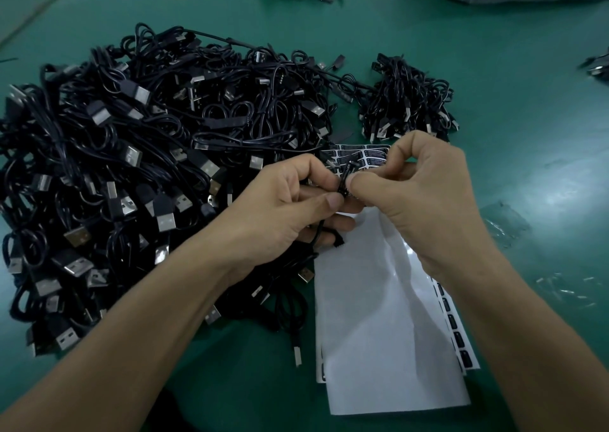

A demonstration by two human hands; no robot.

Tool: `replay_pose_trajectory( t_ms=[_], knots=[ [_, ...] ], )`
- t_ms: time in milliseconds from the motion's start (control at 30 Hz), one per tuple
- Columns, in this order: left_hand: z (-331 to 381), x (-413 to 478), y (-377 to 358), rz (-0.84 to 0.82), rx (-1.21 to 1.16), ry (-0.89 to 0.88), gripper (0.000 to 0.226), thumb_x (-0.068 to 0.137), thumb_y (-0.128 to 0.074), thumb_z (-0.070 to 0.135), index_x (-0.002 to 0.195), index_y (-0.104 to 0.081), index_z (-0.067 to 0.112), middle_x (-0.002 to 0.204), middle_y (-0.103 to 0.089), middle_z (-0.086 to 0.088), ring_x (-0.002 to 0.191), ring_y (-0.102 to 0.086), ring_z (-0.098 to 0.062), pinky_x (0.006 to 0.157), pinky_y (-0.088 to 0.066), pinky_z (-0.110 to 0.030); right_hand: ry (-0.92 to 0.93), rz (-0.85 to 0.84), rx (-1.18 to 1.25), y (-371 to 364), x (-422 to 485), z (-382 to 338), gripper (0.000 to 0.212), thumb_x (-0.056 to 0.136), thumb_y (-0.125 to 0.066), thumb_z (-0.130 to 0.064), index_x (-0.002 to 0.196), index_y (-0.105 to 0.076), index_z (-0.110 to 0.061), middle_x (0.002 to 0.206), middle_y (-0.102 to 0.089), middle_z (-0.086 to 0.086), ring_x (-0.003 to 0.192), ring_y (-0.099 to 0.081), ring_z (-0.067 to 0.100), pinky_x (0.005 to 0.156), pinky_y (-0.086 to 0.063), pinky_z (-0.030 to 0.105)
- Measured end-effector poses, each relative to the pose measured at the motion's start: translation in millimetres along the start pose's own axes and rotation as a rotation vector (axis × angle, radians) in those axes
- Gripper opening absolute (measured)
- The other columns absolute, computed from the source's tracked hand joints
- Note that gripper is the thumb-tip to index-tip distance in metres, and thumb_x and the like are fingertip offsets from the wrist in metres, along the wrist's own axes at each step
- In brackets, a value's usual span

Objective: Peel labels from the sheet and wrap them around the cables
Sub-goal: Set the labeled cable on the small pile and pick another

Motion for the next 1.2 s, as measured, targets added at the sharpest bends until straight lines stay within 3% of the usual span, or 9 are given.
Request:
replay_pose_trajectory(
  t_ms=[267,400,500,633,700,800,933,1100,1200],
  knots=[
    [-1,0,-1,0.003,-0.005,-0.001,0.006,0.096,-0.059,0.005,0.096,-0.055,0.009,0.094,-0.078,-0.011,0.078,-0.075,-0.016,0.071,-0.061,-0.032,0.020,-0.006,-0.038,1,-1,-2,0.028,0.061,-0.077,-0.024,0.064,-0.049,-0.024,0.058,-0.068,-0.003,0.056,-0.064,0.015,0.056,-0.050,0.032],
    [-1,1,0,0.000,0.010,-0.001,0.005,0.096,-0.059,0.005,0.096,-0.056,0.009,0.095,-0.078,-0.009,0.080,-0.076,-0.016,0.072,-0.061,-0.032,0.027,-0.001,-0.051,2,-1,-3,0.028,0.062,-0.078,-0.026,0.063,-0.050,-0.023,0.054,-0.064,-0.005,0.053,-0.058,0.012,0.052,-0.047,0.029],
    [-1,1,2,-0.006,0.021,0.001,0.004,0.097,-0.059,0.007,0.099,-0.056,0.009,0.097,-0.079,-0.007,0.083,-0.076,-0.018,0.076,-0.061,-0.037,0.019,0.007,-0.054,4,0,-1,0.029,0.062,-0.081,-0.030,0.063,-0.052,-0.023,0.052,-0.060,-0.005,0.053,-0.055,0.014,0.054,-0.046,0.034],
    [0,0,1,-0.017,0.011,0.000,0.002,0.096,-0.060,0.012,0.098,-0.059,0.012,0.096,-0.079,-0.006,0.082,-0.076,-0.017,0.073,-0.061,-0.031,-0.043,-0.083,0.009,-4,2,4,0.025,0.063,-0.080,-0.034,0.079,-0.064,-0.026,0.063,-0.071,-0.006,0.062,-0.067,0.011,0.060,-0.049,0.030],
    [1,0,0,-0.026,0.018,-0.003,0.002,0.096,-0.060,0.012,0.096,-0.061,0.015,0.096,-0.078,-0.007,0.083,-0.076,-0.017,0.072,-0.061,-0.029,-0.068,-0.152,0.044,-9,1,7,0.025,0.065,-0.080,-0.031,0.088,-0.069,-0.028,0.071,-0.074,-0.004,0.066,-0.070,0.008,0.065,-0.051,0.026],
    [0,0,1,-0.007,0.028,0.004,0.007,0.097,-0.059,0.006,0.098,-0.063,0.012,0.094,-0.079,-0.006,0.083,-0.076,-0.018,0.070,-0.062,-0.027,-0.029,-0.198,0.107,-14,1,4,0.012,0.075,-0.081,-0.014,0.081,-0.075,-0.024,0.071,-0.075,-0.001,0.064,-0.070,0.006,0.062,-0.052,0.020],
    [1,0,3,0.044,-0.003,0.000,0.008,0.098,-0.059,0.013,0.099,-0.067,0.010,0.088,-0.078,-0.004,0.077,-0.076,-0.022,0.065,-0.061,-0.028,-0.032,-0.214,0.204,-15,0,2,0.014,0.081,-0.077,0.000,0.079,-0.074,-0.013,0.070,-0.075,0.005,0.062,-0.072,0.012,0.060,-0.054,0.020],
    [-1,1,7,0.112,-0.010,-0.017,0.013,0.099,-0.058,0.017,0.094,-0.065,0.008,0.073,-0.073,-0.002,0.059,-0.070,-0.015,0.056,-0.061,-0.027,-0.015,-0.212,0.145,-15,0,2,0.020,0.083,-0.075,-0.007,0.069,-0.073,-0.021,0.063,-0.071,-0.003,0.057,-0.062,0.005,0.055,-0.046,0.015],
    [0,2,7,0.126,0.007,-0.030,0.012,0.099,-0.058,0.015,0.094,-0.064,0.006,0.070,-0.071,-0.001,0.053,-0.067,-0.013,0.052,-0.059,-0.027,-0.035,-0.191,0.145,-14,2,5,0.009,0.081,-0.073,-0.018,0.072,-0.073,-0.020,0.066,-0.071,0.000,0.056,-0.058,0.005,0.054,-0.043,0.014]
  ],
)
Point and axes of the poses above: each hand's wrist, its own x-axis towards the middle knuckle, its own y-axis out of the back of the hand, z = x × y, the point moved 8 cm from there along x, towards the middle knuckle
